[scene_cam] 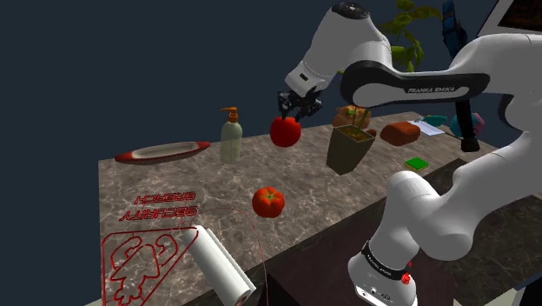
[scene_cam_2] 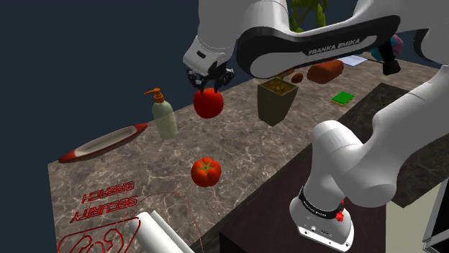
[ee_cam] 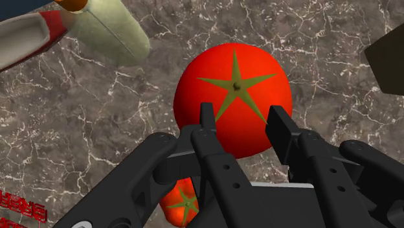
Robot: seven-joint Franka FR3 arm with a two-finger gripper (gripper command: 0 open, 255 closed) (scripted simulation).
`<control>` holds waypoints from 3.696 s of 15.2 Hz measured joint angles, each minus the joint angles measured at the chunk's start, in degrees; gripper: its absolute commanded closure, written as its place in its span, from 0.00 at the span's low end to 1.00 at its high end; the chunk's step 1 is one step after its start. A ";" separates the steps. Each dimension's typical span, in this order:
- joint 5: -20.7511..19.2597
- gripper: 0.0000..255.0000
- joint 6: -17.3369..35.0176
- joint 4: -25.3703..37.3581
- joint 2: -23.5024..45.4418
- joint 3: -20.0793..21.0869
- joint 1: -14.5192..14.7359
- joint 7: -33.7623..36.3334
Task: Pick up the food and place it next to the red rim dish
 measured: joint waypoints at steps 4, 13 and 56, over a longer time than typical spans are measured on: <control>1.81 1.00 1.91 6.37 9.00 0.18 2.17 1.92; 7.45 1.00 2.96 24.50 29.17 0.38 5.72 3.07; 3.01 0.00 24.46 12.03 39.94 -1.23 4.47 13.47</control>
